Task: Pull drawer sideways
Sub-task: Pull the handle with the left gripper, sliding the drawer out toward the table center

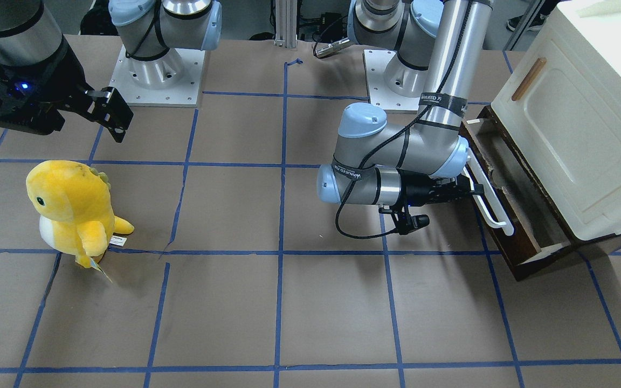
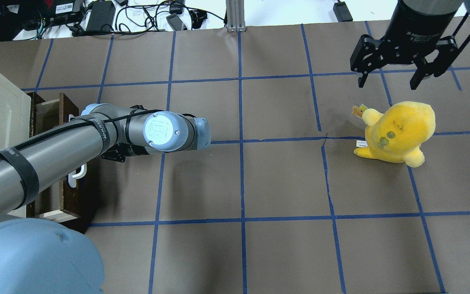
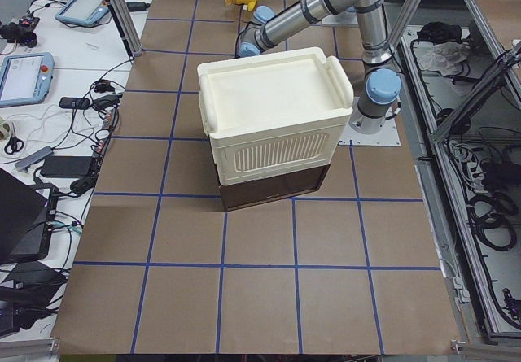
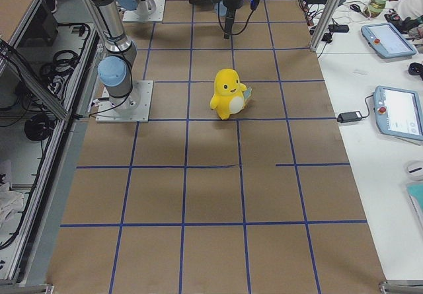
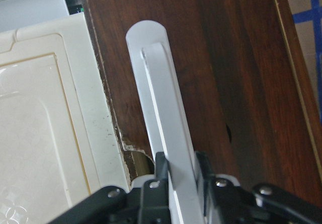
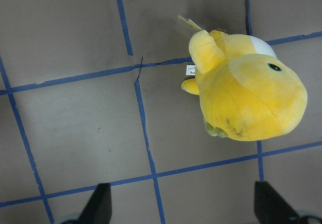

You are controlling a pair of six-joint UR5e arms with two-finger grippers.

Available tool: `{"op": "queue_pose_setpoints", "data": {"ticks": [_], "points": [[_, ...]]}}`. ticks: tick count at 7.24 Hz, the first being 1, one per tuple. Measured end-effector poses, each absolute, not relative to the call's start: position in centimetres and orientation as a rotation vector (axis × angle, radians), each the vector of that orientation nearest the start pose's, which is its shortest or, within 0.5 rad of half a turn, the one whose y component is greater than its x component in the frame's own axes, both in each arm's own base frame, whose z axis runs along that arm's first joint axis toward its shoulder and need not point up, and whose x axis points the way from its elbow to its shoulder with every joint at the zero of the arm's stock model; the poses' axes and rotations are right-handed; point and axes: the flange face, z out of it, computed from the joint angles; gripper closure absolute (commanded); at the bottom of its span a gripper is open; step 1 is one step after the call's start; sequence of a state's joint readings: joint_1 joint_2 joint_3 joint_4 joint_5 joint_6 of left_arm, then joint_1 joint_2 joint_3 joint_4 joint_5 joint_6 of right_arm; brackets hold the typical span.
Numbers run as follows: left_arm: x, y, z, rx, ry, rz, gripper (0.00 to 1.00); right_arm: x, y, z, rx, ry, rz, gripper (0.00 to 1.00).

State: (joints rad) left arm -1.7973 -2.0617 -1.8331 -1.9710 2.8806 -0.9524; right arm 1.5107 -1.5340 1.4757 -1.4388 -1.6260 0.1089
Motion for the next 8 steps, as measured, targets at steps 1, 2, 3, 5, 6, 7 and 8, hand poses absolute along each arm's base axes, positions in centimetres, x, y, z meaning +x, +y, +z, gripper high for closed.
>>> {"op": "queue_pose_setpoints", "data": {"ticks": [1, 2, 3, 5, 6, 7, 8], "points": [[-15.1, -48.2, 16.7, 0.172, 1.669, 0.170, 0.74, 9.7, -50.6, 50.4, 0.267, 3.185, 0.116, 0.00], [-15.4, -48.1, 16.8, 0.178, 1.669, 0.166, 0.74, 9.8, -50.6, 50.4, 0.267, 3.185, 0.116, 0.00], [-15.9, -47.9, 16.8, 0.188, 1.667, 0.159, 0.74, 9.7, -50.6, 50.4, 0.267, 3.185, 0.116, 0.00], [-16.5, -47.7, 16.8, 0.202, 1.665, 0.152, 0.74, 9.7, -50.6, 50.3, 0.268, 3.185, 0.117, 0.00], [-16.7, -47.7, 16.8, 0.207, 1.664, 0.149, 0.74, 9.7, -50.6, 50.3, 0.268, 3.185, 0.117, 0.00], [-16.9, -47.6, 16.8, 0.210, 1.664, 0.147, 0.74, 9.7, -50.6, 50.4, 0.267, 3.185, 0.116, 0.00], [-16.9, -47.6, 16.8, 0.211, 1.664, 0.147, 0.74, 9.8, -50.6, 50.4, 0.266, 3.185, 0.116, 0.00]]}}
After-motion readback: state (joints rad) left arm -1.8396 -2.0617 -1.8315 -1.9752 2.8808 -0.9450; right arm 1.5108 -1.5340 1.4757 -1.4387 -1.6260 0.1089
